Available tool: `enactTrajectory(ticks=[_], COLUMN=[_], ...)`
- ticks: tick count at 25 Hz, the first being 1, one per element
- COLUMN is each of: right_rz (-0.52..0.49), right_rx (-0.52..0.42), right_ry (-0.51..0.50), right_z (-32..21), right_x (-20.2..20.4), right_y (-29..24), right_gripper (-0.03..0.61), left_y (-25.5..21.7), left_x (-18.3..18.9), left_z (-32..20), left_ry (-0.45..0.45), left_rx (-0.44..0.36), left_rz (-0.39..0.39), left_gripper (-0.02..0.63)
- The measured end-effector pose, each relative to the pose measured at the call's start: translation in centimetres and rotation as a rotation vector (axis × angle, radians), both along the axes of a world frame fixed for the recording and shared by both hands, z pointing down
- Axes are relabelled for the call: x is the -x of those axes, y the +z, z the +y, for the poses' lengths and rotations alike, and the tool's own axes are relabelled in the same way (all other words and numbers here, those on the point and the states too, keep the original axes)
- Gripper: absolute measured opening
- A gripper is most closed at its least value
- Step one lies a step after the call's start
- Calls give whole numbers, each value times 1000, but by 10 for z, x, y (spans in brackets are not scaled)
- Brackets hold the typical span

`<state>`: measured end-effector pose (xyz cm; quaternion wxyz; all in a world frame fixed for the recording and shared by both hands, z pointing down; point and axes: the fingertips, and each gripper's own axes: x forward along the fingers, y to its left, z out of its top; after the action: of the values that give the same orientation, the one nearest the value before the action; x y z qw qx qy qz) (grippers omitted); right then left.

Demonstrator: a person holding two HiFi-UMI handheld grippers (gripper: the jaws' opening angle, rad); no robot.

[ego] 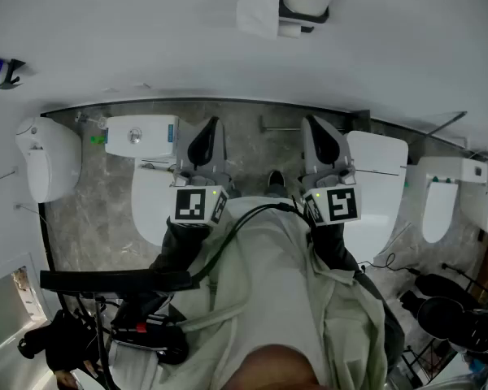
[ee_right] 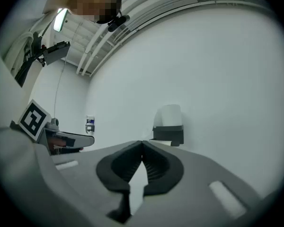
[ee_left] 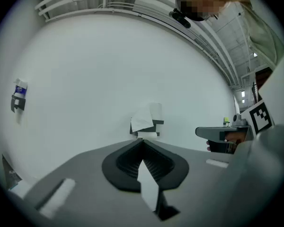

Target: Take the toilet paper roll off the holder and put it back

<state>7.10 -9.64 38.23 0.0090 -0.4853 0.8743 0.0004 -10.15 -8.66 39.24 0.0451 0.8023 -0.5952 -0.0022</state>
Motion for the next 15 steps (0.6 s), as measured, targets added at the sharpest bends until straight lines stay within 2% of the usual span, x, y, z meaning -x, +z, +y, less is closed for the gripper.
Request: enactTrajectory(ticks=[10, 15], right_rz=[-18, 29], right_rx=[8, -25], right_ry=[44, 57], right_z=[-2, -2], right_x=[-2, -1], right_y=[7, 6], right_gripper=[2, 2], left_y=[3, 0], left_x=[3, 1], left_z=[-3, -6], left_ry=[18, 40], left_rx=[2, 0], left_rz=[0, 2], left_gripper=[6, 6])
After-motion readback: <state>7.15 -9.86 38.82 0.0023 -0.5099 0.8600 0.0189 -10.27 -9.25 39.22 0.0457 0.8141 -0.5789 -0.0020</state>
